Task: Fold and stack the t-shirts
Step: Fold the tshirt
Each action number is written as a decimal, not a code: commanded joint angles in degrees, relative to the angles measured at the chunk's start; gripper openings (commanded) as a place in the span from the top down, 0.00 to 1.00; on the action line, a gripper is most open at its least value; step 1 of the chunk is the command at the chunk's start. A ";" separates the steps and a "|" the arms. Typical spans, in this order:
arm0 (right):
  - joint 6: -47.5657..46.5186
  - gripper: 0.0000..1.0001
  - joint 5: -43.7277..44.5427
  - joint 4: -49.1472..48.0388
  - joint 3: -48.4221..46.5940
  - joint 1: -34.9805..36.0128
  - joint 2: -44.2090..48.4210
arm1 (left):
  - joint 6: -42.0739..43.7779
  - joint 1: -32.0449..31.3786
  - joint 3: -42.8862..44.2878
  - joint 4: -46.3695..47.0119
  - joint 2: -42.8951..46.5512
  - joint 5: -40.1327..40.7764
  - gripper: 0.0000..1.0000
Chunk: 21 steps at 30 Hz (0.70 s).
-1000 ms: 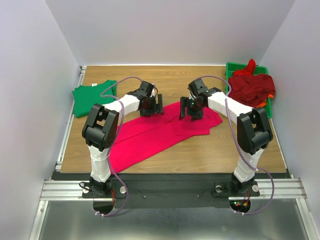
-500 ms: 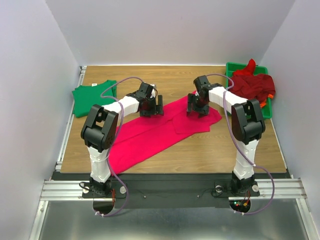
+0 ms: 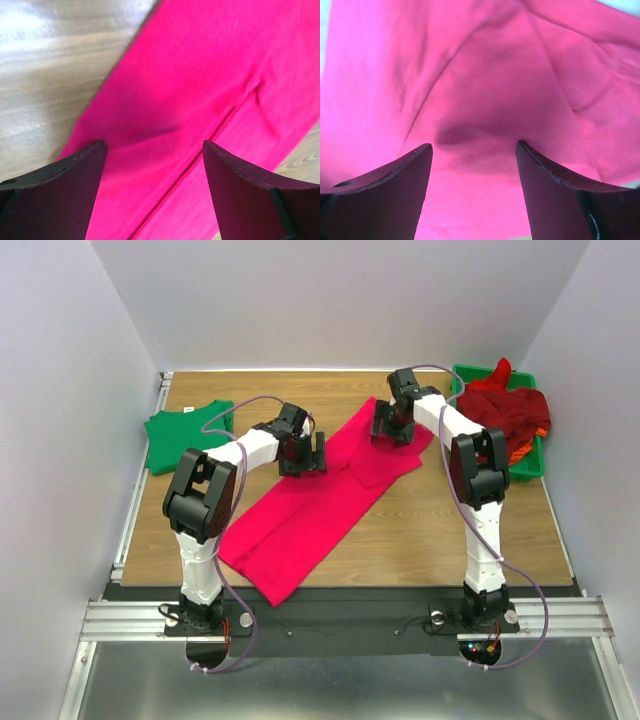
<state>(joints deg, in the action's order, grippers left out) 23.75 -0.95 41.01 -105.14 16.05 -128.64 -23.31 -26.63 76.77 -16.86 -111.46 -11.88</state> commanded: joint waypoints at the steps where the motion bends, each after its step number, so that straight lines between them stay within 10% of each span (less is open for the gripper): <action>1: -1.51 0.25 2.01 -2.17 -6.97 -1.99 -10.21 | -0.86 -0.17 1.54 -6.08 -0.95 -4.10 0.10; 10: 0.77 0.21 -4.75 -2.08 -26.06 -2.08 -21.37 | 1.86 -0.61 -0.57 -0.63 0.54 -15.97 0.10; 21: -3.88 0.16 -8.11 -5.50 -36.72 -2.08 -14.02 | 6.16 -0.96 8.92 0.25 8.45 -7.99 0.10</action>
<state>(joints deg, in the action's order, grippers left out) 23.29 -8.08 38.68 -139.46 14.31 -149.10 -20.80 -27.33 79.85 -18.00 -110.13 -22.09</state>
